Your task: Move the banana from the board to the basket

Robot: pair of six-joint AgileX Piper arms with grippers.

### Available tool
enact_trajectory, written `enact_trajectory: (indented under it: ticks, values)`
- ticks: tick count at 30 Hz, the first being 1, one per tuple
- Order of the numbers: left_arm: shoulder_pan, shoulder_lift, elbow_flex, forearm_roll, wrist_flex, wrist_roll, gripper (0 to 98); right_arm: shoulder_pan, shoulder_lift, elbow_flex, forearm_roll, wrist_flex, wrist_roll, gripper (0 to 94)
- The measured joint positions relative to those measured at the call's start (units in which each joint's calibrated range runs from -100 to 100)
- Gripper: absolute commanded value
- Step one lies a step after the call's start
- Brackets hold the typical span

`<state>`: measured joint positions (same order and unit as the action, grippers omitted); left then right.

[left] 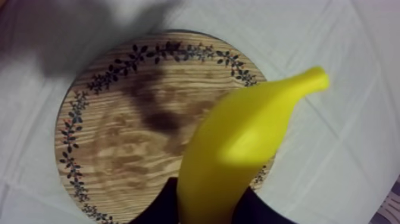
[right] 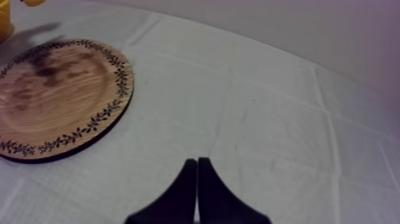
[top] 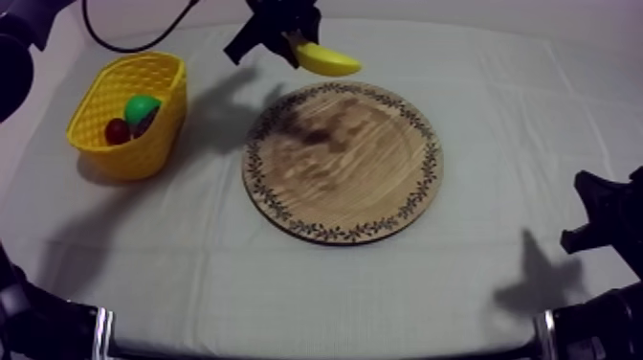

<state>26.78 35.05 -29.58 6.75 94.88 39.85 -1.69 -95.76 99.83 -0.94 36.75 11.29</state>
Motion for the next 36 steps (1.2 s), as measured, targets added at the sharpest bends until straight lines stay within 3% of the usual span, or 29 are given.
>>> enact_trajectory:
  ticks: [8,19,36]
  values:
    - [-0.3,-3.4,5.1,-0.50,0.2,-2.5,12.2,0.0,0.0,0.0,0.0,0.0,0.0,0.3]
    - [-3.0,-11.3,15.0,-1.31,0.2,-10.0,12.5,0.0,0.0,0.0,0.0,0.0,0.0,0.3]
    - [-11.0,-27.5,34.5,-4.40,2.6,-19.9,14.3,0.0,0.0,0.0,0.0,0.0,0.0,0.3]
